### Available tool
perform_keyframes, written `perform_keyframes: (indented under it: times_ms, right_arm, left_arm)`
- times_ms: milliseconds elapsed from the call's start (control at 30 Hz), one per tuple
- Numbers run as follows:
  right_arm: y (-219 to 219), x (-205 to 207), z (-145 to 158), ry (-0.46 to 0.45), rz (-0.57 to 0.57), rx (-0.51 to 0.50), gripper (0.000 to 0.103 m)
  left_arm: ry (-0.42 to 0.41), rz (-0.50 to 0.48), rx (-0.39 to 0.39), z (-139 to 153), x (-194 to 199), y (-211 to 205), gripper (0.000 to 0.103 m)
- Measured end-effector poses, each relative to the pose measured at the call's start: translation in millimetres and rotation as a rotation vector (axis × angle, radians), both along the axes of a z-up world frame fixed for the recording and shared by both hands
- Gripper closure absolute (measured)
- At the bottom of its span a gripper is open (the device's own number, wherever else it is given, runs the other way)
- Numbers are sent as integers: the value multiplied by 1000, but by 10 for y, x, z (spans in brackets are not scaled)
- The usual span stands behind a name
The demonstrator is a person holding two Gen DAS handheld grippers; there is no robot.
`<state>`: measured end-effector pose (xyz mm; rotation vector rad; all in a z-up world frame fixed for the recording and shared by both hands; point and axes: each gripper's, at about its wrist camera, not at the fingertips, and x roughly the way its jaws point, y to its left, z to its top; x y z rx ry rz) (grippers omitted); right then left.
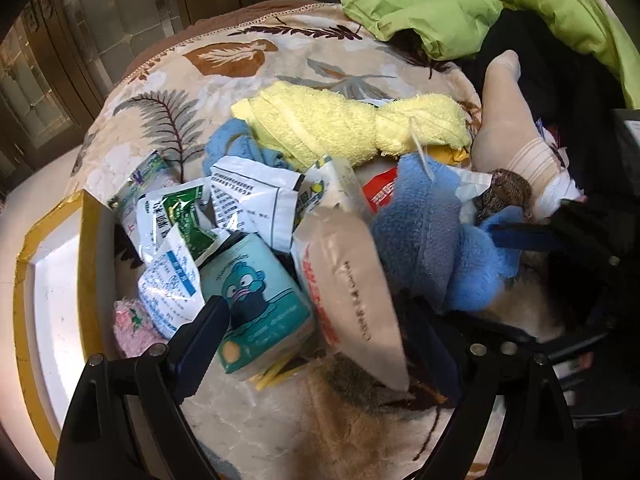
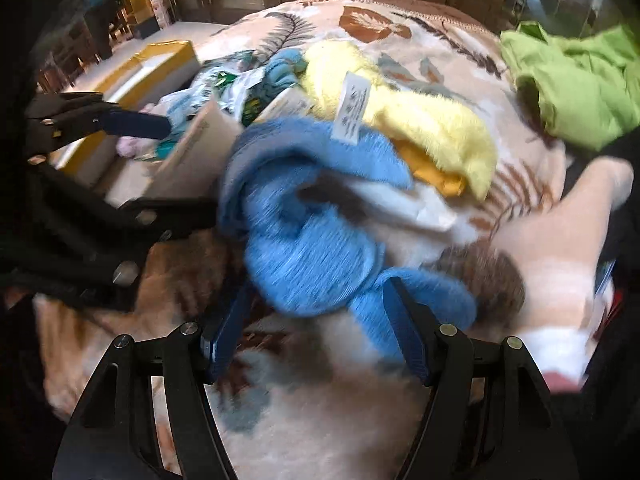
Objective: Organize soft objects
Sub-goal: 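Lower the right gripper onto the blue towel and close on it, then lift the blue towel with the right gripper while the left gripper grasps a white packet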
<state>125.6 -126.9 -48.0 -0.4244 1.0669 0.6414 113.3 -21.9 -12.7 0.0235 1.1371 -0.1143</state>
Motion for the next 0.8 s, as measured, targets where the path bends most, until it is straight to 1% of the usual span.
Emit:
perform_keyframes:
  times_ms: [100,167,200,233,300,333,367,400,500,700,767,800]
  right_arm:
    - [-17,115,-39,38,-30,42,34]
    - [-41,140,-57,62,-53,69,39]
    - [-50,136,-76,70,-67,76,46]
    - [-66,129,-90,78,-78,78,49]
    - [-81,94,-90,81,-99,88,55]
    - [-73,79,-82,78,-108,85,58]
    - [-71,78,-79,76,-113,84,59]
    - [-63,57,-74,68,-121,83,61]
    - [-88,23,-56,65,-155,100,64]
    - [-202,-102,48,111,-219,204,65]
    - [-229,-127,62,131,-235,235,65]
    - [-258,-151,85,145,-249,267,65]
  left_arm:
    - [3,-5,11,-1,14,-7,14]
    - [0,-10,21,-12,6,-3,25]
    - [5,-10,20,-22,4,-1,39]
    - [11,-8,22,-37,5,7,56]
    - [17,-10,20,-51,10,25,70]
    - [19,-9,5,-51,9,43,74]
    - [18,-6,-4,-45,8,55,76]
    - [13,0,-23,-34,0,82,81]
    - [-4,3,-39,25,-58,112,87]
    - [-41,1,-90,199,-182,216,90]
    - [-45,2,-120,258,-220,252,92]
    - [-49,4,-132,293,-243,278,94]
